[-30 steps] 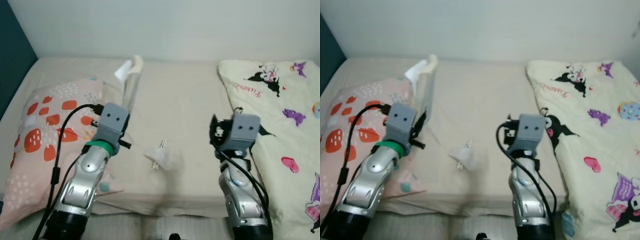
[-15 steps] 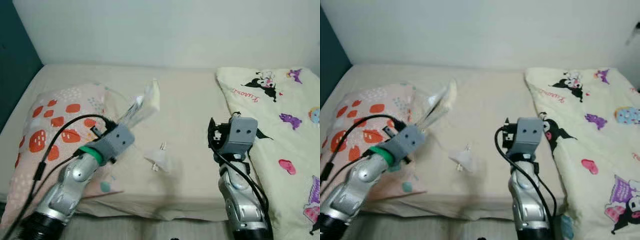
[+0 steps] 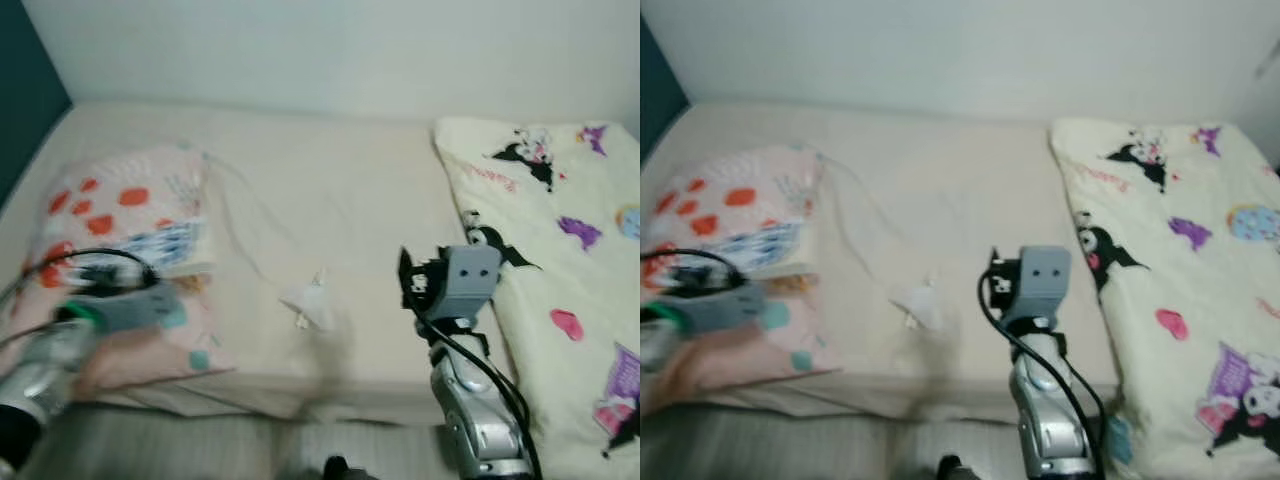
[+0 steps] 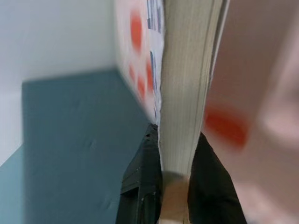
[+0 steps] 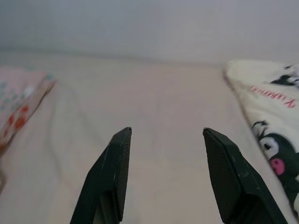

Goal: Clean up the room

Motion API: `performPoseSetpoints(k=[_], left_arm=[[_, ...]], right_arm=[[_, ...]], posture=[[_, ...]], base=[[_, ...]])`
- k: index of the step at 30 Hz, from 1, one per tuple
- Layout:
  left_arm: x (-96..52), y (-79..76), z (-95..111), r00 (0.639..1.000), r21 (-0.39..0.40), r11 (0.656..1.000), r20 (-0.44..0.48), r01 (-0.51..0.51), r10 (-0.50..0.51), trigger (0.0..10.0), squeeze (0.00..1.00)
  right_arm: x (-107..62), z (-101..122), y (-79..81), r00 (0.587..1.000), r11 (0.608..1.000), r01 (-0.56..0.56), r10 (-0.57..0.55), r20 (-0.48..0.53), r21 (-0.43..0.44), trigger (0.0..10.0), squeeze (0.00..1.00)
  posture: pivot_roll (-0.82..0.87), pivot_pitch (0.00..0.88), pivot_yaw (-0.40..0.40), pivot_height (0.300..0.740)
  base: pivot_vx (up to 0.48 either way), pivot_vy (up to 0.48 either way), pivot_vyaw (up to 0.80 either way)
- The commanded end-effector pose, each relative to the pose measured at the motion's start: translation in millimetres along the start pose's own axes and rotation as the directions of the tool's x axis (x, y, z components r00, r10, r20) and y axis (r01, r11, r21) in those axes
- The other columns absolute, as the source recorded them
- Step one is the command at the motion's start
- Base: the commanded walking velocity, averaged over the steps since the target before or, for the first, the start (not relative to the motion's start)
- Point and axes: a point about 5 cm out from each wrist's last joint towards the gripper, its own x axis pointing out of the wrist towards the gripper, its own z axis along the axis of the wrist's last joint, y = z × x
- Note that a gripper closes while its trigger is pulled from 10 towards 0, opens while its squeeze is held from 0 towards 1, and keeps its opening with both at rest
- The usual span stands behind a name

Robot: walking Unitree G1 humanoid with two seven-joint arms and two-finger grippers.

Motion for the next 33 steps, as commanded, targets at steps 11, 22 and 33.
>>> performPoseSetpoints(k=[11,22,33], left_arm=[[15.3,45.3,-2.6,0.963,0.112,0.957,0.071,-0.266,0.260,10.0,0.07],[21.8,39.0,2.2,0.971,0.001,0.971,0.011,-0.238,0.238,10.0,1.00],[16.9,-1.9,10.0,0.999,-0.430,0.903,-0.043,0.008,-0.030,10.0,1.00]], right_arm=[[-25.5,9.8,6.5,0.997,0.997,-0.077,0.077,-0.011,0.026,10.0,0.00],[-44.9,14.7,7.6,0.996,0.997,-0.070,0.071,-0.050,0.020,10.0,0.00],[-38.7,15.4,2.8,0.996,0.998,-0.060,0.060,-0.062,0.005,10.0,0.00]], posture=[[-0.06,0.428,0.011,0.740],[-0.09,0.451,0.034,0.740],[-0.08,0.423,0.026,0.740]], base=[[0.000,0.000,0.00],[0.000,0.000,0.00],[0.000,0.000,0.00]])
